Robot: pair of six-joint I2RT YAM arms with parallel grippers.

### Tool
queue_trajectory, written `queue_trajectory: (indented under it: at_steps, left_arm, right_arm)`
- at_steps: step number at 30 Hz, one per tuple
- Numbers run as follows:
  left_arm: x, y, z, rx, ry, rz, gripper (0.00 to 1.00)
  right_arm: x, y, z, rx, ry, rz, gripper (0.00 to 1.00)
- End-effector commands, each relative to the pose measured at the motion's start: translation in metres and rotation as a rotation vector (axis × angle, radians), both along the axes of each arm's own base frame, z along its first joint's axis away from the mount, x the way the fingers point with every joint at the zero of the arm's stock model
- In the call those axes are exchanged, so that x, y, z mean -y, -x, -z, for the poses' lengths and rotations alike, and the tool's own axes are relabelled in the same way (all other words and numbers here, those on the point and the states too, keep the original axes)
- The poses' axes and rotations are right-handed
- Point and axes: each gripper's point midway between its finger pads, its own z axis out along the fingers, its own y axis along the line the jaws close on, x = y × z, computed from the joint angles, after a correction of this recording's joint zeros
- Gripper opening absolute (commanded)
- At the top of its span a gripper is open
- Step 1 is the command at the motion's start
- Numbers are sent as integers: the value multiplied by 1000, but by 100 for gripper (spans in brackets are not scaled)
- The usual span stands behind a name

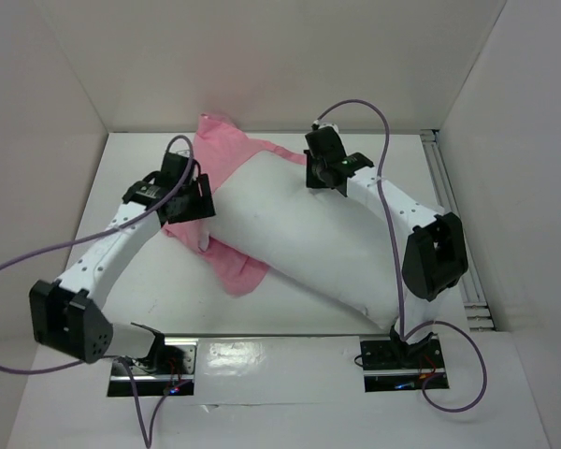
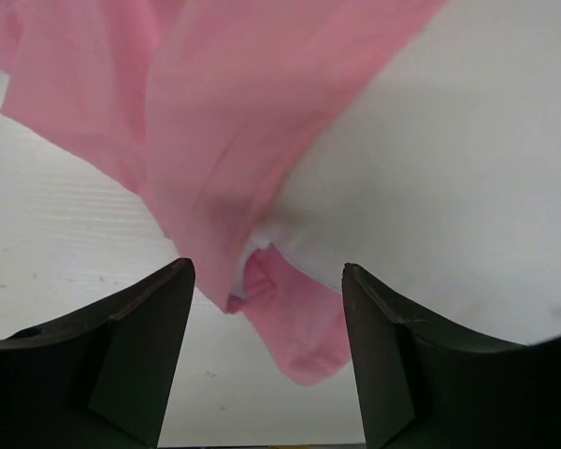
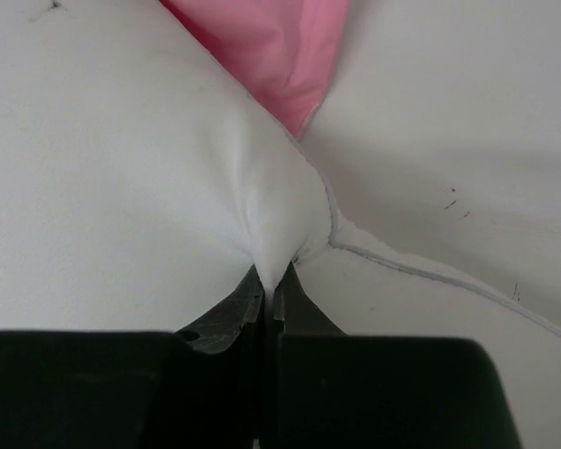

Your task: Put the pillow into the pillowcase

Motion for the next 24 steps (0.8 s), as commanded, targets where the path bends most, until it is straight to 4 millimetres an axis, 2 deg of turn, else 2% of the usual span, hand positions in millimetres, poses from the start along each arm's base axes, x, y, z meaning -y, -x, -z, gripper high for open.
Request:
queue_trajectory:
  at_steps: [1, 3, 5, 7, 8, 11, 12, 22, 24]
  left_arm:
    - [-27, -16, 15, -10, -188, -121, 76]
    - [-29, -24, 15, -5, -208, -138, 71]
    - [-24, -28, 25, -25, -217, -127, 66]
    - [-26, -33, 24, -20, -230, -138, 58]
    - [-24, -36, 22, -17, -223, -145, 42]
    - [-20, -40, 15, -1, -205, -139, 14]
    - [-17, -43, 14, -2, -193, -130, 0]
    - [11, -58, -16, 57, -142, -41, 0]
    - [37, -60, -31, 88, -80, 66, 0]
  right_arm:
    - [-18, -9, -37, 93, -42, -20, 0]
    - [-18, -8, -31, 75, -32, -20, 0]
    - [-22, -7, -35, 83, -37, -29, 0]
    - [-23, -7, -35, 83, -37, -30, 0]
    - [-23, -7, -35, 83, -37, -30, 0]
    - [-25, -7, -31, 80, -21, -38, 0]
    - [-24, -5, -29, 72, -16, -38, 0]
    - [-28, -3, -29, 71, -17, -47, 0]
    - [-29, -5, -31, 79, -21, -47, 0]
